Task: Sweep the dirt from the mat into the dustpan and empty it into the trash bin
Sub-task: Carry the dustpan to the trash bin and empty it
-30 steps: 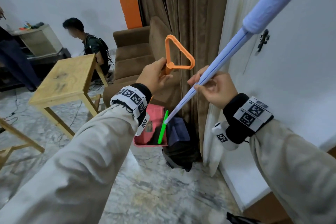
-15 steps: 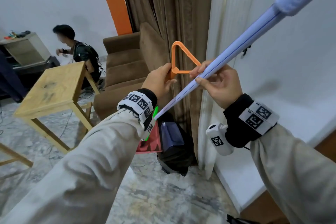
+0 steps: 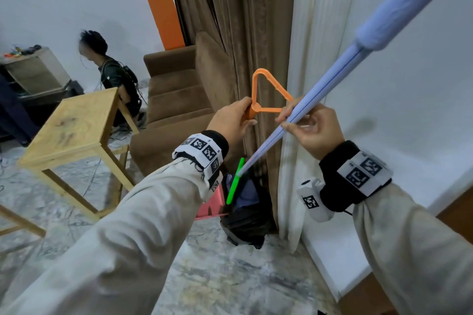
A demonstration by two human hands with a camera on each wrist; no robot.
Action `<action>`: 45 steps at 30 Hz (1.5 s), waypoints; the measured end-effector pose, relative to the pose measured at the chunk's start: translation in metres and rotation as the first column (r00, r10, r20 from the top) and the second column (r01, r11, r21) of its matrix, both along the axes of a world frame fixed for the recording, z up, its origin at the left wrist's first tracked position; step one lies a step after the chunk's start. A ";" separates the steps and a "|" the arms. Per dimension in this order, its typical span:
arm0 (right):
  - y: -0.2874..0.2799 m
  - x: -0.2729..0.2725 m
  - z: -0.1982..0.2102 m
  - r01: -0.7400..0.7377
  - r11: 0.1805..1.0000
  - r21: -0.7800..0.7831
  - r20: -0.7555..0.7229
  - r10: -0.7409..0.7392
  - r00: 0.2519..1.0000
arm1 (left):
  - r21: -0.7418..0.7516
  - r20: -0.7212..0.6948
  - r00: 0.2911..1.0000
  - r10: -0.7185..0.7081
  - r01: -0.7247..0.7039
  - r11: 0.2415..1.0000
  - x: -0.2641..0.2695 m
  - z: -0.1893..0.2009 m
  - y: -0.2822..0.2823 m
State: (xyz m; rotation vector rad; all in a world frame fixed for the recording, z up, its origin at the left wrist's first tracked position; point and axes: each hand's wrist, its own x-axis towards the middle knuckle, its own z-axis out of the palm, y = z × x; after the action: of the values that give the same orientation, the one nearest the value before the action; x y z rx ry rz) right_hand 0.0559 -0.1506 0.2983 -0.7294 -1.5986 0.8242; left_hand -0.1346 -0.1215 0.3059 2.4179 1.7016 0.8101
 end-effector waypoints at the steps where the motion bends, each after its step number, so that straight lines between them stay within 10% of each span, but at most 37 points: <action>1: -0.001 0.002 0.004 0.000 1.000 0.018 -0.042 0.001 0.999 | -0.001 -0.008 1.000 0.000 0.000 1.000 0.000 -0.001 0.001; 23: 0.001 0.013 -0.034 0.107 0.989 0.105 0.048 -0.113 0.992 | -0.358 -0.203 0.978 0.040 -0.112 0.927 -0.031 -0.044 0.010; 45: -0.016 0.012 0.001 -0.031 0.997 0.073 0.107 0.024 0.994 | -0.333 -0.267 0.949 -0.167 0.072 0.940 0.016 -0.047 0.042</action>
State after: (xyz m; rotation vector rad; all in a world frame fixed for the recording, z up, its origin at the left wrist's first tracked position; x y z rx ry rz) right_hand 0.0674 -0.1669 0.2992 -0.7089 -1.7282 0.7523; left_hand -0.1190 -0.0790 0.2589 2.4679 1.5973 0.1454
